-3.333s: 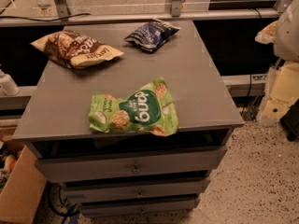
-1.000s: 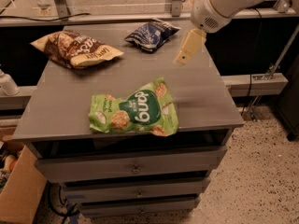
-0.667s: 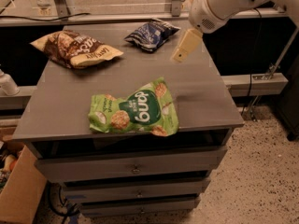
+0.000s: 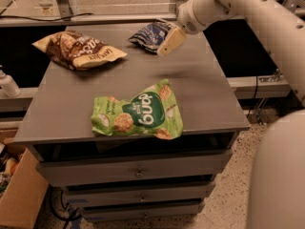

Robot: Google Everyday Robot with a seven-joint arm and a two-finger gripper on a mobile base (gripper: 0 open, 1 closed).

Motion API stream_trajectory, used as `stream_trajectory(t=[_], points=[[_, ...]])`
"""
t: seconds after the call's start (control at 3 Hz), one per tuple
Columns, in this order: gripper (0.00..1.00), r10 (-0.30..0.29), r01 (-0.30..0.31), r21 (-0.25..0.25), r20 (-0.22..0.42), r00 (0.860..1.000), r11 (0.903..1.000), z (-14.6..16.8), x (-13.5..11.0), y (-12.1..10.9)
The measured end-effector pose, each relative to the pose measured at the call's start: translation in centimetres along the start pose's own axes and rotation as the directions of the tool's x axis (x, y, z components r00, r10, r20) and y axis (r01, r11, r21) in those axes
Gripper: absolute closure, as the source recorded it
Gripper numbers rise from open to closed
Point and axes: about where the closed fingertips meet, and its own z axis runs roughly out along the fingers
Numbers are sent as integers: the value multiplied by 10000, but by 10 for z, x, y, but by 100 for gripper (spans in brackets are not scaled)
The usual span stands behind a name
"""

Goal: Pick blue chip bag

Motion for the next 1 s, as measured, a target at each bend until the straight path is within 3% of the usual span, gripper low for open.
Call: stream_trajectory(t=[0.33, 0.67, 1.0], points=[[0, 982, -980, -313, 66, 9951, 9947, 58, 11, -15], [0, 1525, -1526, -525, -45, 9883, 9869, 100, 16, -20], [17, 1869, -1877, -573, -183, 9822, 9806, 127, 20, -22]])
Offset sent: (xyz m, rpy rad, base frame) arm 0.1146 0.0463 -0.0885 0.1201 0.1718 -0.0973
